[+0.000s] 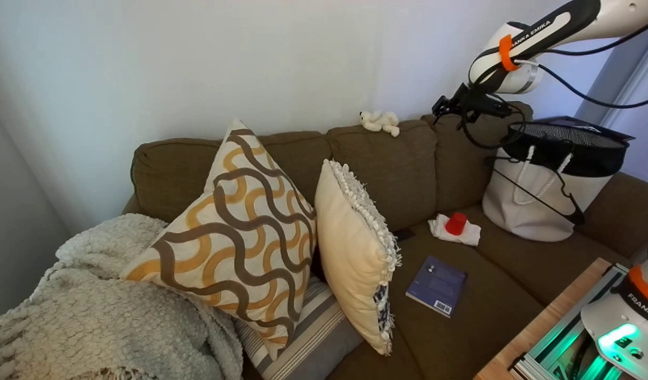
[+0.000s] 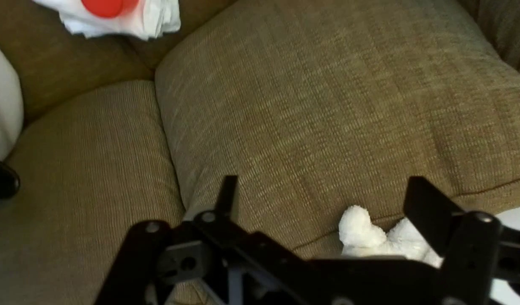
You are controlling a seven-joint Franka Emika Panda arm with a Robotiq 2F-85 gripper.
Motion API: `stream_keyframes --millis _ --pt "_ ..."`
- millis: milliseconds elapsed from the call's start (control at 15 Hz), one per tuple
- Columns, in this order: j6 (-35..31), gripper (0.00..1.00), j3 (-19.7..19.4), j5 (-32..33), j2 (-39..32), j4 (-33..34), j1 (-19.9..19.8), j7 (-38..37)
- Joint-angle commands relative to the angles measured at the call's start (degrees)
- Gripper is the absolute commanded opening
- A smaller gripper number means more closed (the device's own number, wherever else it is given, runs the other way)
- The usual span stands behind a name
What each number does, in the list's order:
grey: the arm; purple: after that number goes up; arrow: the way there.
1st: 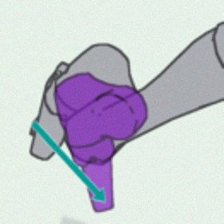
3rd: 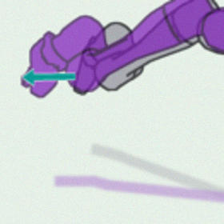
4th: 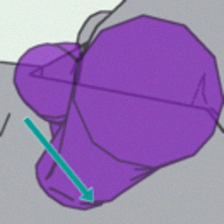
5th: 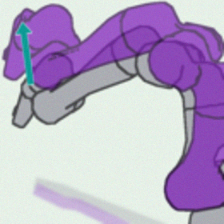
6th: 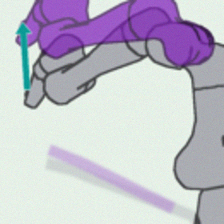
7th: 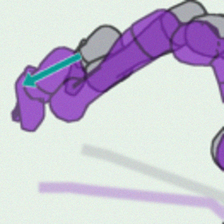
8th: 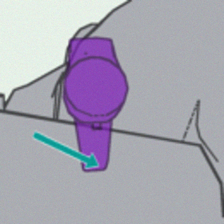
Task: Pick up the white teddy bear and put it on the middle bottom cushion of the couch
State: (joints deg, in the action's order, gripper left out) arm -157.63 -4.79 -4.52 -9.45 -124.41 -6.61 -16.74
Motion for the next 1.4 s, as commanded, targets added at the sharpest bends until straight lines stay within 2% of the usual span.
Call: stream_keyframes --millis 0,200,333,467,533,600,733,867,933,1000,1067,1267,1333 --pt "-5.12 1.0 -2.8 5.99 -13.59 14.13 0.63 4.35" --pt "-12.5 1.0 -5.42 9.31 -24.18 24.06 2.63 5.15" --pt "-15.82 1.0 -6.16 7.48 -31.56 31.18 3.64 4.4" --pt "-16.51 1.0 -7.54 6.28 -37.3 37.69 5.16 3.57" --pt "-14.97 1.0 -6.73 4.72 -39.53 40.59 4.87 2.94" --pt "-15.91 1.0 -6.01 5.26 -33.66 32.96 4.42 5.22" --pt "-15.9 1.0 -6.08 4.46 -37.74 37.58 4.85 4.63" --pt "-15.9 1.0 -6.2 4.33 -39.08 39.36 4.88 4.48" --pt "-18.6 1.0 -2.78 4.29 -38.91 39.07 2.59 7.09" --pt "-20.75 1.0 -1.91 5.29 -39.57 39.6 2.16 9.18" --pt "-21.57 1.0 1.53 5.12 -39.72 39.99 0.34 11.63" --pt "-25.68 1.0 4.17 6.39 -41.16 40.55 -0.51 15.81" --pt "-26.67 1.0 1.52 6.6 -41.67 40.68 1.3 15.65"
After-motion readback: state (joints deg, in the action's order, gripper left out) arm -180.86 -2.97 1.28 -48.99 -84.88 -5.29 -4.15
